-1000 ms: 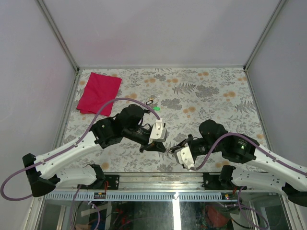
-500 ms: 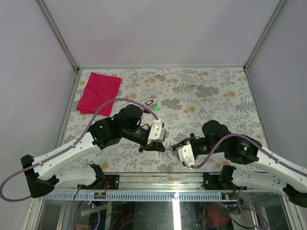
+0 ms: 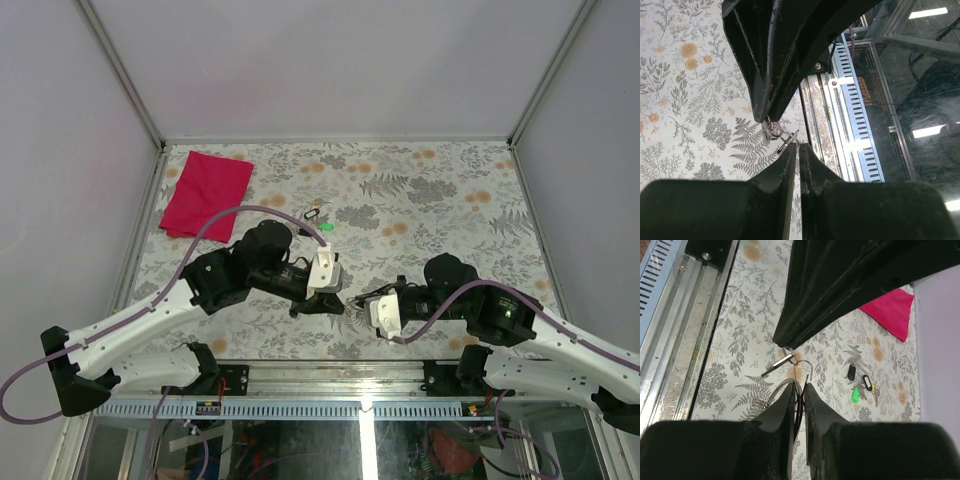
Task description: Put the keys on the keyring
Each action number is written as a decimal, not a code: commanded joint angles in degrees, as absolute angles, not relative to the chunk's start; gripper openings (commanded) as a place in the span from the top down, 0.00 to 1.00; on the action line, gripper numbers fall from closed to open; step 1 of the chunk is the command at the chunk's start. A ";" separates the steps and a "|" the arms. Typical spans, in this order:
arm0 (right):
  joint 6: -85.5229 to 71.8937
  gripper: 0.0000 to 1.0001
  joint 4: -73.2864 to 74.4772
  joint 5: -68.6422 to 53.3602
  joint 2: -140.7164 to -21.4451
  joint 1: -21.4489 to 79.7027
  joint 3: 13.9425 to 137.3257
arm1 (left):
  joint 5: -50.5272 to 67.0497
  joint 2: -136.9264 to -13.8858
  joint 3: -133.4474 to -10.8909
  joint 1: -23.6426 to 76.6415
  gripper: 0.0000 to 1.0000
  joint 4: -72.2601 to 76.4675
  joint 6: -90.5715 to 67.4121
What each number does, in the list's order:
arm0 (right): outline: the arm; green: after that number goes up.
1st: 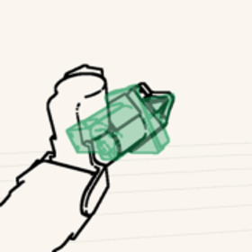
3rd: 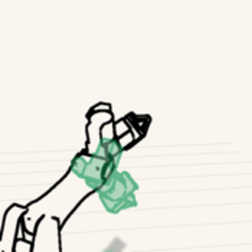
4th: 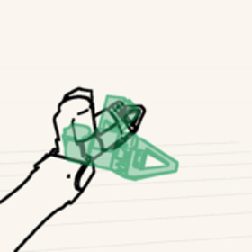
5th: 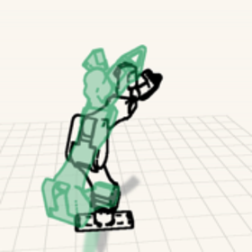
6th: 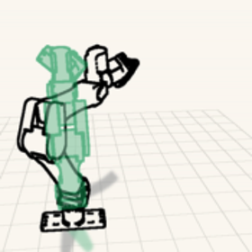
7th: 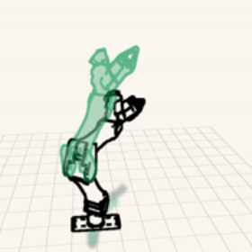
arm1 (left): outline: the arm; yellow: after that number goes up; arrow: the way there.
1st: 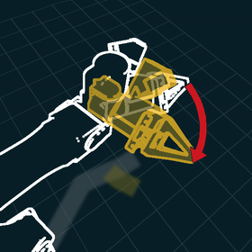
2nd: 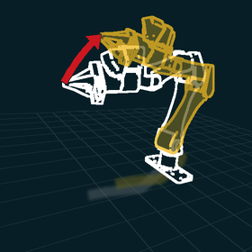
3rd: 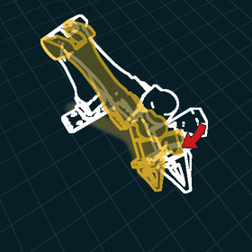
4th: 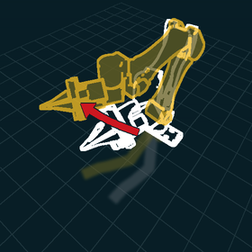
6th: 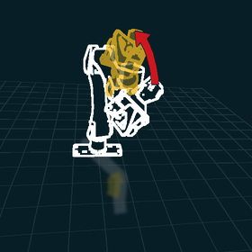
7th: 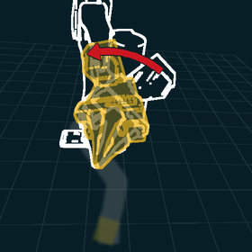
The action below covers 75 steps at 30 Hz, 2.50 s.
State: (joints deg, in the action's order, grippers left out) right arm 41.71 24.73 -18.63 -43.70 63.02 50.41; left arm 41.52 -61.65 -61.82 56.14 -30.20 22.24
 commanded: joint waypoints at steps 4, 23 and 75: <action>40.82 1.00 18.19 -15.03 -41.38 63.40 50.04 | 41.21 -58.45 -59.44 56.10 0.86 -22.99 18.07; 41.05 1.00 16.51 -14.03 -38.00 63.40 50.08 | 26.29 -50.73 -49.94 56.01 0.70 -7.16 6.22; 38.14 1.00 9.95 -19.71 -32.53 63.38 47.83 | 36.36 -56.44 -47.10 55.99 1.00 12.55 -1.49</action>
